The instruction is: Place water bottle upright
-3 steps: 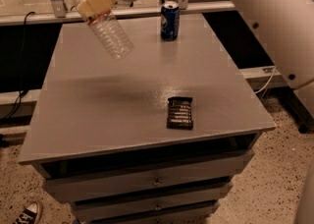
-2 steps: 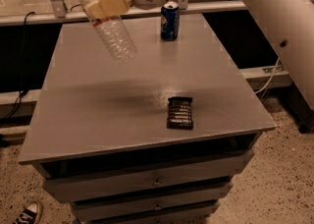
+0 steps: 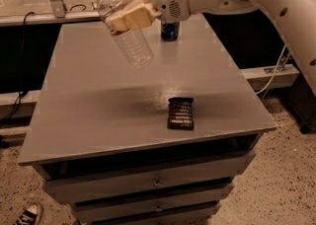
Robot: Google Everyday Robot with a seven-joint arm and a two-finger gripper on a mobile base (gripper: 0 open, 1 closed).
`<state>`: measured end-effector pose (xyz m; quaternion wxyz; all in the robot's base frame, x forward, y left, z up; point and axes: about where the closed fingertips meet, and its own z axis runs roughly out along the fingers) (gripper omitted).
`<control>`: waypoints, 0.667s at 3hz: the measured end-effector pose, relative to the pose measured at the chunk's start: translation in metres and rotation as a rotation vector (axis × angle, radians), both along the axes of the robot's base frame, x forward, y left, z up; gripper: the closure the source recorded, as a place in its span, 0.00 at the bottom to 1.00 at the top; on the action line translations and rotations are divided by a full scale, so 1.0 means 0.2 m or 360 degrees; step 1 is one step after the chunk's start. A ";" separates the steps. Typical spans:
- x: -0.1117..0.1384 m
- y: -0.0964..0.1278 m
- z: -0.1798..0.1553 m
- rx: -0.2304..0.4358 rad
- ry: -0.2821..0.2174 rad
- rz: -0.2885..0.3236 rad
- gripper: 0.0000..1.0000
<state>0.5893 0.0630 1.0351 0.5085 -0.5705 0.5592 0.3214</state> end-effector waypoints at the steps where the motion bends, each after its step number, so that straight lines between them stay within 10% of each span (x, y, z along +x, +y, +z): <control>1: 0.00 -0.01 -0.05 0.0086 0.0007 -0.0005 1.00; 2: 0.03 -0.13 -0.13 0.0167 -0.0046 -0.0029 1.00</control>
Offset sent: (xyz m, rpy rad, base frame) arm 0.0207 -0.0744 -0.0526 0.1649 -0.1259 -0.0454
